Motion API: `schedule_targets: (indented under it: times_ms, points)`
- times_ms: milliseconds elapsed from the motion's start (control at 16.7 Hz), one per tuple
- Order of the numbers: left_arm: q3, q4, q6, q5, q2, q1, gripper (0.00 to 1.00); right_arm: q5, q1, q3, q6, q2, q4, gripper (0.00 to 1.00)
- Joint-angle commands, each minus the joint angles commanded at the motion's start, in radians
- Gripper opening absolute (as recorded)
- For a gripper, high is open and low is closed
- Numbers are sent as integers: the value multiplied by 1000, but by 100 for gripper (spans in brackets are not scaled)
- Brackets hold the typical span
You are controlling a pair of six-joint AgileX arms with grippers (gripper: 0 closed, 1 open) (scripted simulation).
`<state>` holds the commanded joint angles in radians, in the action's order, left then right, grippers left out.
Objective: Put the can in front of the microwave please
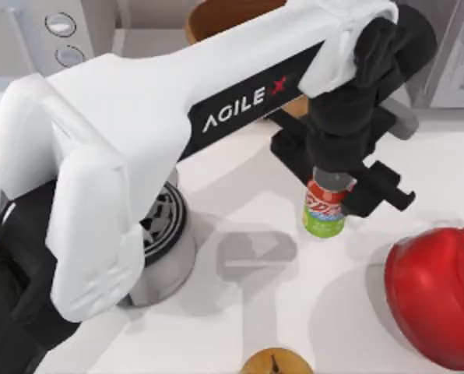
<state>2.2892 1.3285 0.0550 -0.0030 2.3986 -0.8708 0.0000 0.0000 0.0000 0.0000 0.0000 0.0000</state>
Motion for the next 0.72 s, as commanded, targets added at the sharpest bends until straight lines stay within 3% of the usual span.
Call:
schedule_targets:
  times_ms: [300,720]
  points:
    - [-8,-25,-190,6,-153,251,0,0,0,0,0,0,0,100]
    - [-143,-99,-375,48,-312,833,0,0,0,0,0,0,0,100]
